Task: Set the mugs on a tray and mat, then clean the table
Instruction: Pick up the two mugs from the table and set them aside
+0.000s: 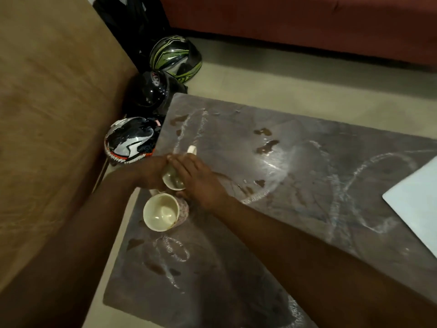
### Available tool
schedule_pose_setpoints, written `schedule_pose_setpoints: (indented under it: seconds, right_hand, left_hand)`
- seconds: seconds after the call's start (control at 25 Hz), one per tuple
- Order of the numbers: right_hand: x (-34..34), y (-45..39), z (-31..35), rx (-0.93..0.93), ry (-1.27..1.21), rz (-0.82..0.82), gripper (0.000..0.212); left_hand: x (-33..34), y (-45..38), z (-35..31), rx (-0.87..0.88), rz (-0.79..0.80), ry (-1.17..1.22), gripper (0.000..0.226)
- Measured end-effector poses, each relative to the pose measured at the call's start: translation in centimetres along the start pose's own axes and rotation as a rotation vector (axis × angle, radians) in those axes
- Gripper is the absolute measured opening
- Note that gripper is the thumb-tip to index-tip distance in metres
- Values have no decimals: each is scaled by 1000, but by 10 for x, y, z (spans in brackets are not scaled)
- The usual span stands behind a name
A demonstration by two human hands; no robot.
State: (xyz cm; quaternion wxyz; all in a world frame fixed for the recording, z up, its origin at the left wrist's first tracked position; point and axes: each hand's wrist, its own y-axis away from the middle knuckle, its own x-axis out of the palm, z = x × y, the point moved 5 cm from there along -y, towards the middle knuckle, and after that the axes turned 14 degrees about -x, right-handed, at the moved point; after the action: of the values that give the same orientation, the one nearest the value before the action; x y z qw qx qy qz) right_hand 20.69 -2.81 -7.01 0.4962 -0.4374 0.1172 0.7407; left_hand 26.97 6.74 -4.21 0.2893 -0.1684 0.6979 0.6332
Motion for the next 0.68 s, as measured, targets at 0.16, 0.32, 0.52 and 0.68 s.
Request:
schedule_pose_setpoints:
  seconds: [0.16,0.32,0.52,0.68]
  right_hand:
    - [-39,22,-4,65,-12,-100,81]
    - [-108,93,-31,241,109,-336,75]
    - [-188,236,-69,426,163,-464,68]
    - [-264,398,-82,649,276,-578,65]
  left_hand:
    - [-22,18,-19,-93,-169,30,70]
    - [-21,52,-108,134,-636,307,70]
    - [26,76,-277,330,-634,328,61]
    - [80,101,-427,482,-500,298,63]
